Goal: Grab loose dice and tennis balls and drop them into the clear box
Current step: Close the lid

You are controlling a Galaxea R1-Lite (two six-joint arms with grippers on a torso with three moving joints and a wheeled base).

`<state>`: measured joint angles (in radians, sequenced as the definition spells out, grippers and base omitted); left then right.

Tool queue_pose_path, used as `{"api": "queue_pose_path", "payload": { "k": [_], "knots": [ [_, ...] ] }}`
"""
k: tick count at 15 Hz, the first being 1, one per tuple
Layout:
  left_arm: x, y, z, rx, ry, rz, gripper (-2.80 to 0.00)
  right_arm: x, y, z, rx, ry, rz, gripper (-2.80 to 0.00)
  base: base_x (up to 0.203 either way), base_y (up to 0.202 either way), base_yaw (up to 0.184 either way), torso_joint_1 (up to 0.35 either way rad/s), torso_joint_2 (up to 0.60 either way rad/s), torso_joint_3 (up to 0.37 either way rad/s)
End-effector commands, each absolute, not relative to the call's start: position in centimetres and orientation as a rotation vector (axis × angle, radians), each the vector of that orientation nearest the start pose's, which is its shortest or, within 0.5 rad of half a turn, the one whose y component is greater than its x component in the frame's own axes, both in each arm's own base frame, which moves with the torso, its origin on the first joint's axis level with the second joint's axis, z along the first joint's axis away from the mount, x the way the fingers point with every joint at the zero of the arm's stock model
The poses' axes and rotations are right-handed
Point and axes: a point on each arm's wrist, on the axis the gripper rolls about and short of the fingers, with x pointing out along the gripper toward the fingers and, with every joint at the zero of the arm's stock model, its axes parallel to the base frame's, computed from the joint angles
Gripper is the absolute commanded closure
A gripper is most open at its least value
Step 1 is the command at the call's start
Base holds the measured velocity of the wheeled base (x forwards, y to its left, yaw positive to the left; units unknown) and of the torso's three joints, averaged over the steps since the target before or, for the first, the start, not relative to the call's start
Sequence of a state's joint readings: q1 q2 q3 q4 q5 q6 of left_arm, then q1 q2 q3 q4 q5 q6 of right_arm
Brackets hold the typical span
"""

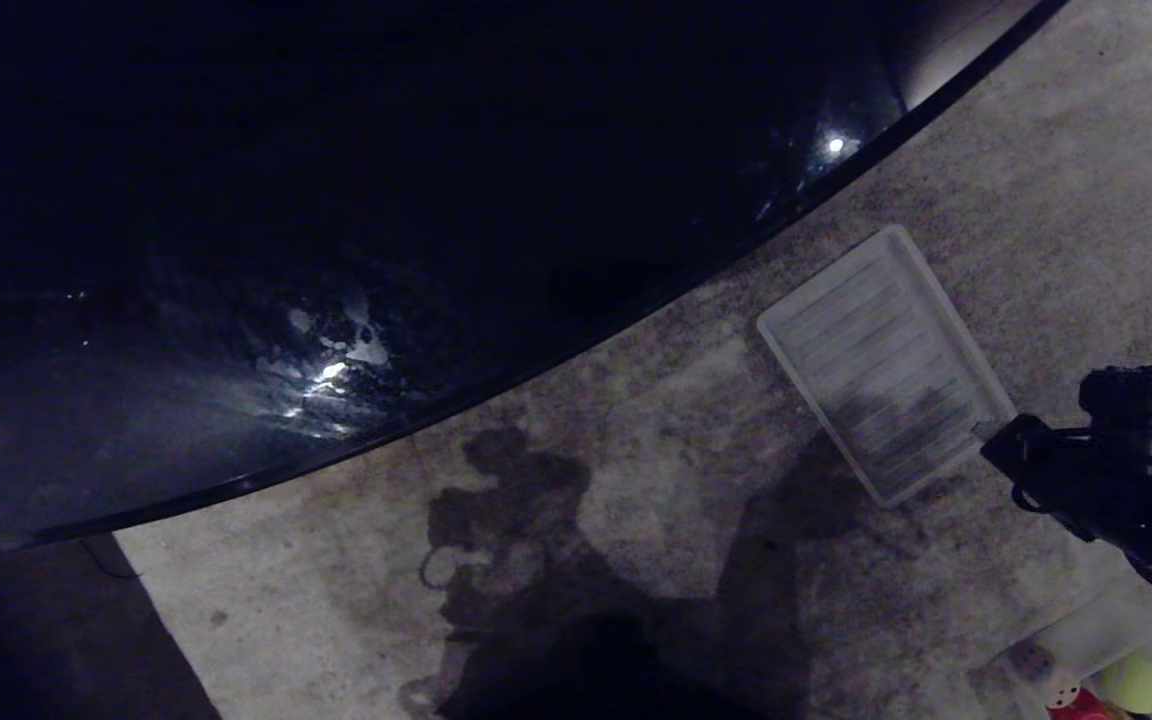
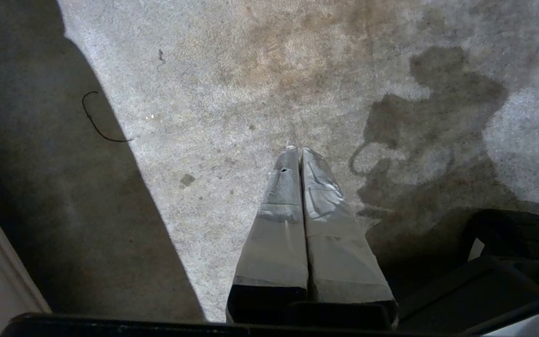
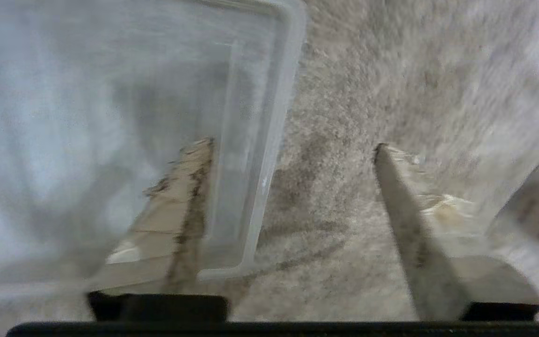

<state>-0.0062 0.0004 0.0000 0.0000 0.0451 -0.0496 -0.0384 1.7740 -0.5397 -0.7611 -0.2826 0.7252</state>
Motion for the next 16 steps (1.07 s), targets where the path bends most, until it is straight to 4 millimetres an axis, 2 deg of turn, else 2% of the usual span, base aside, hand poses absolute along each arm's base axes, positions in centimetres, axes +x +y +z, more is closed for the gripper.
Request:
{"api": "queue_pose_path", "payload": {
  "k": [1, 4, 8, 14, 15, 16],
  "knots": [
    [-2.3, 0.1, 7.5, -0.051, 0.002, 0.040, 0.00, 28.9, -1.8, 9.3, 0.715, 0.363, -0.495, -2.80, 0.000, 0.000, 0.000, 0.000, 0.00, 0.000],
    [-2.3, 0.1, 7.5, -0.051, 0.002, 0.039, 0.00, 29.3, -2.0, 8.4, 0.784, 0.390, -0.494, -2.80, 0.000, 0.000, 0.000, 0.000, 0.00, 0.000],
    [-2.3, 0.1, 7.5, -0.051, 0.002, 0.039, 0.00, 30.1, -2.4, 8.1, 0.855, 0.369, -0.503, -2.80, 0.000, 0.000, 0.000, 0.000, 0.00, 0.000],
    [-2.3, 0.1, 7.5, -0.051, 0.002, 0.039, 0.00, 31.1, -2.8, 7.3, 0.881, 0.373, -0.469, -2.80, 0.000, 0.000, 0.000, 0.000, 0.00, 0.000],
    [-2.3, 0.1, 7.5, -0.051, 0.002, 0.039, 0.00, 31.2, -3.0, 7.2, 0.884, 0.370, -0.469, 0.00, 0.000, 0.000, 0.000, 0.000, 0.00, 0.000],
    [-2.3, 0.1, 7.5, -0.051, 0.002, 0.040, 0.00, 31.3, -3.0, 7.2, 0.885, 0.358, -0.462, 0.00, 0.000, 0.000, 0.000, 0.000, 0.00, 0.000]
  ]
}}
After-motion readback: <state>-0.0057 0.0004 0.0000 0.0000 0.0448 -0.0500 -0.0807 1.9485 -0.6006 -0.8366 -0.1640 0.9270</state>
